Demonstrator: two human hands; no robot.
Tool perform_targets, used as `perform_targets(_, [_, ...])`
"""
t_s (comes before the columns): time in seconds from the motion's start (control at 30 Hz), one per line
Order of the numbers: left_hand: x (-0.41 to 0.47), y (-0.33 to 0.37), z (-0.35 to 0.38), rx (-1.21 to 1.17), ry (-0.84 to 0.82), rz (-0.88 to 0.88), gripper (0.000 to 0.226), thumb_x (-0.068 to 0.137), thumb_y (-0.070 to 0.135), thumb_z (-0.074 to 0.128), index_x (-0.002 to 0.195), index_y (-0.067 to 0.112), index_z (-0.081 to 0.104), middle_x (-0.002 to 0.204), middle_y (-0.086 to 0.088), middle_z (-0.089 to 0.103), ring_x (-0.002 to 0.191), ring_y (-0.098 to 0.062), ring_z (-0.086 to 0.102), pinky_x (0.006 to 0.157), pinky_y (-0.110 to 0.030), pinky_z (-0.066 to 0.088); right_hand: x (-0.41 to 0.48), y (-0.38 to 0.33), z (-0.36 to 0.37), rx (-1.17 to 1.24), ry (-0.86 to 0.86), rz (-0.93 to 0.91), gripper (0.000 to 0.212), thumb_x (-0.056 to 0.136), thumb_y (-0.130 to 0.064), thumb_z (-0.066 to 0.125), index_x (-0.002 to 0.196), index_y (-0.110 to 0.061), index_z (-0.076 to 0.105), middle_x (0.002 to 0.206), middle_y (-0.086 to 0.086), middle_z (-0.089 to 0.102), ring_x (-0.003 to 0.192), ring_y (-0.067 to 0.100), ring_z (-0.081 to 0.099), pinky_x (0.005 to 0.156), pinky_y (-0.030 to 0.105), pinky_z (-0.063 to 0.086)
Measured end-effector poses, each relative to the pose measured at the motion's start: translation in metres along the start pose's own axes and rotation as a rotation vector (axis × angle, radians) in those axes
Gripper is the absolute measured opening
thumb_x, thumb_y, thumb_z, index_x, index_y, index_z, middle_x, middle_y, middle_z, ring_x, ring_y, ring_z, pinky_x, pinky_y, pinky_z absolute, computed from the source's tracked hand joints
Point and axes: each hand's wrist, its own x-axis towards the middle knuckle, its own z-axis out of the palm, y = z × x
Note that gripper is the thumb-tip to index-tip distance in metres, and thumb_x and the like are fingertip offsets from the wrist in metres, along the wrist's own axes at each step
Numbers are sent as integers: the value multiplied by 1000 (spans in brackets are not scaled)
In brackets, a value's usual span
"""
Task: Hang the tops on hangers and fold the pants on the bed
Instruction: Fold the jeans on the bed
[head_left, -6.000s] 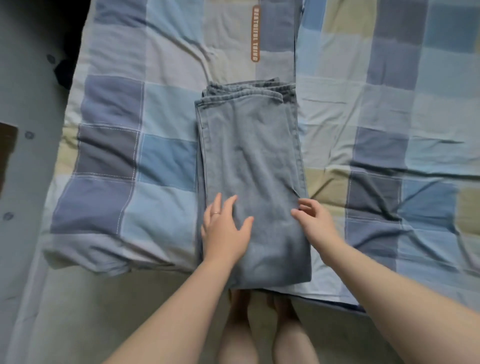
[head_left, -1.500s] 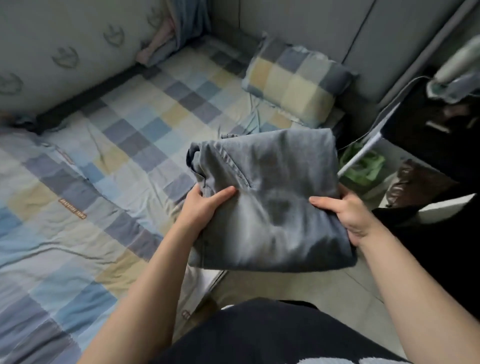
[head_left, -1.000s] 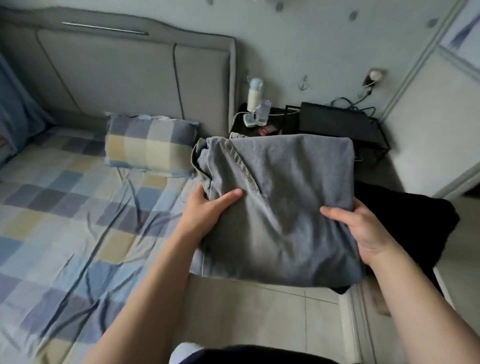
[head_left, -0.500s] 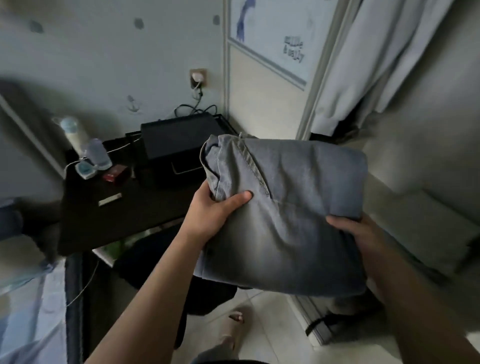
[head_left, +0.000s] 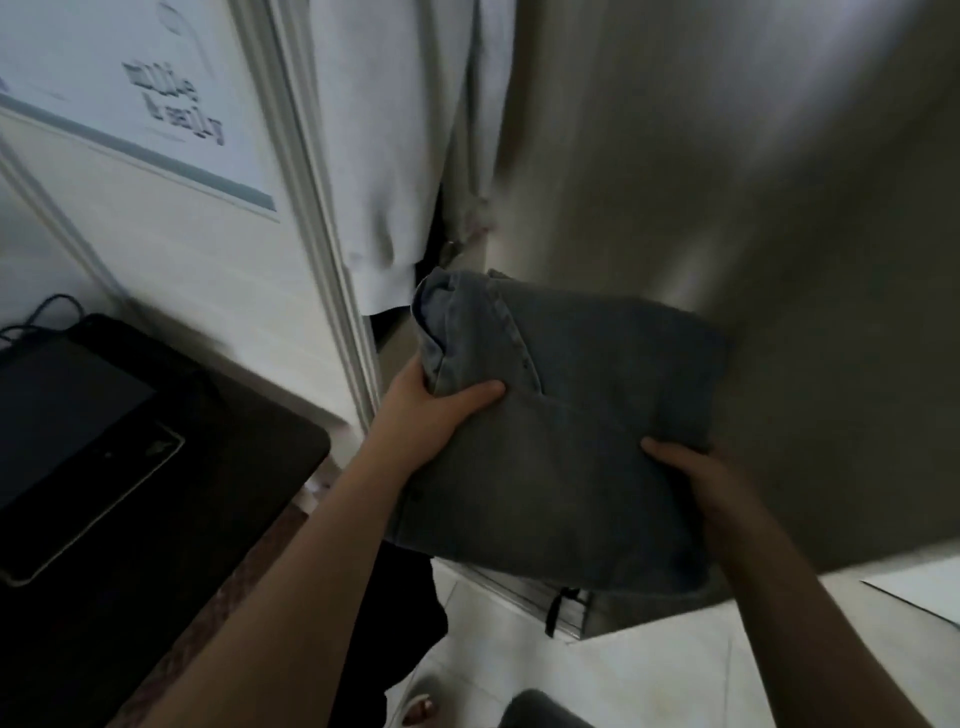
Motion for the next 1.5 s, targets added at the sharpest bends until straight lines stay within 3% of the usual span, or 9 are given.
perform_targets(0.1, [37,-1,34,17,-73,-10,74,46,74,83,110,47,58,93,35,65,84,12,62,69,-11,47,20,4,-22,13,98,0,74,56,-27,90,125,-12,67,112,7,75,101,30,73,87,42,55])
perform_targets(0.27, [94,-13,86,13,-105,-66,68,52,62,89,111,40,62,98,27,66,94,3,63,74,-18,50,69,5,-40,65,211,-48,64,60,-22,85,121,-15,67,107,3,77,96,24,75,68,33,60])
perform_targets(0.5, [156,-30,137,96,-82,-66,55,69,40,91,113,36,59,92,30,60,78,17,57,62,-4,45,127,11,-34,2,411,-111,52,79,-8,76,128,-16,62,120,4,71,108,25,68,95,47,55])
perform_targets(0.63, [187,-39,163,132,-81,-70,57,72,29,91,121,23,63,107,12,66,98,-11,64,83,-21,49,149,16,-27,-41,504,-178,47,86,-2,70,127,-22,59,125,3,67,113,22,63,99,41,51])
perform_targets(0.87, [271,-52,225,169,-239,-35,47,75,30,89,113,28,62,108,10,66,93,-8,65,77,-18,49,223,2,-58,-66,673,-123,35,86,-3,72,118,-15,66,100,-4,70,84,7,64,62,9,48])
perform_targets(1.03, [334,-65,279,185,-301,-35,51,75,31,88,117,21,61,106,10,64,93,-11,63,77,-19,47,285,-4,-92,-206,738,-98,39,84,-4,74,123,-7,67,97,-1,67,87,15,63,55,1,41])
perform_targets(1.3, [417,-105,339,357,-229,13,80,84,31,78,149,10,37,146,-14,52,133,-31,51,111,-45,41,405,-1,-140,-348,701,99,64,87,-6,69,146,-6,43,138,22,55,127,39,53,107,47,44])
perform_targets(1.4, [411,-126,353,603,-117,402,81,90,37,64,159,17,27,163,-14,27,148,-34,29,122,-42,25,413,27,-135,-842,738,62,80,87,-23,66,156,-24,26,161,12,27,145,36,29,116,49,30])
perform_targets(1.5, [406,-151,374,844,-260,638,65,95,47,50,157,31,34,168,-8,19,151,-37,21,120,-49,20,426,58,-130,-1242,604,-86,68,97,-41,53,157,-37,22,168,6,7,152,31,10,115,55,25])
